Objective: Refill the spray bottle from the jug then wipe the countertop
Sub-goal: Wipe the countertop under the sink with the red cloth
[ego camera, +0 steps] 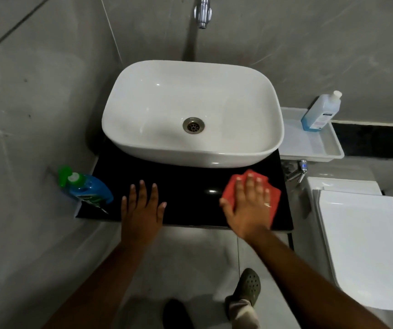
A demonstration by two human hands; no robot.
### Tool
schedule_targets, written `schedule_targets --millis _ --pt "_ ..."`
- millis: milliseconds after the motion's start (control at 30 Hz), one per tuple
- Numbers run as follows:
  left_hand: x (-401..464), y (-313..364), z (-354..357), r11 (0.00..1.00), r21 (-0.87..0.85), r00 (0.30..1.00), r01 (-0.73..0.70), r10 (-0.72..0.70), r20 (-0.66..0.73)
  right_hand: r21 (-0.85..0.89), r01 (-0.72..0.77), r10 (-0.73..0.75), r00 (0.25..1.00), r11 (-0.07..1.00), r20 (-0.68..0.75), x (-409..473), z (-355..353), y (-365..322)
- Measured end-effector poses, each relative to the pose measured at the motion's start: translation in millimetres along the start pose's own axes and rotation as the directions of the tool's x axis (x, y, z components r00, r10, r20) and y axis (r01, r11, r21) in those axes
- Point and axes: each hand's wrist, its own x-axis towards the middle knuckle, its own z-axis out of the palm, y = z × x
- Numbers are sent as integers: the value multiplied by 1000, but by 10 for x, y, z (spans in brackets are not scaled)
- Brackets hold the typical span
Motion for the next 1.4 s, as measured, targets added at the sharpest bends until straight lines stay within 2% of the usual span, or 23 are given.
schedule_targets --millis 100,200,333,433,500,567,600,667,700,733,767,833,900,1033,1133,1233,1300,1400 --pt "-34 2 11 1000 5 1000 -23 23 11 14 235 -235 972 972 20 -194 61 -214" --pt "-130 81 -35 997 16 996 -78 78 33 52 344 -342 938 937 -52 -332 0 65" --pt "-294 348 -59 982 23 980 -188 186 64 111 243 -238 969 964 -61 -447 -76 579" --pt "-333 635 -25 946 33 945 -324 321 68 267 216 -197 976 939 -95 -442 -112 661" --pt "-300 873 1 906 32 906 -421 418 70 454 149 -91 985 879 -149 -425 -182 644" --pt "-219 1134 12 871 37 871 -490 486 72 685 64 80 981 726 -176 -408 -292 662" --pt "-159 1282 29 852 46 852 -521 518 75 795 24 168 973 606 -158 -381 -355 711" --pt "-33 1602 82 812 54 811 -582 574 108 965 -42 328 943 259 -47 -295 -495 843" --pt "38 1777 118 790 49 788 -612 603 125 992 -61 392 920 108 14 -230 -574 942" --pt "107 1943 156 769 42 766 -638 628 136 997 -76 457 888 16 60 -159 -646 1056" --pt "193 2135 198 755 24 750 -656 647 141 995 -96 521 849 -12 88 -64 -702 1218" --pt "386 2498 282 737 -8 731 -675 671 127 990 -144 609 785 -6 118 145 -788 1557" --pt "614 2799 328 735 -24 728 -677 674 126 986 -168 617 777 16 122 393 -839 1836" --pt "1191 3298 399 758 56 758 -650 641 123 983 -163 571 817 90 83 1034 -915 2264" --pt "1506 3488 495 806 76 808 -587 577 121 981 -126 512 858 145 35 1506 -942 2428" --pt "1616 3524 621 844 71 846 -531 525 96 988 -72 450 893 138 2 1954 -900 2495" --pt "1607 3526 662 851 49 851 -523 518 85 974 -84 379 925 211 -2 2238 -827 2491" --pt "1583 3519 649 886 14 886 -464 463 29 906 -40 256 964 421 -76 2690 -685 2410"
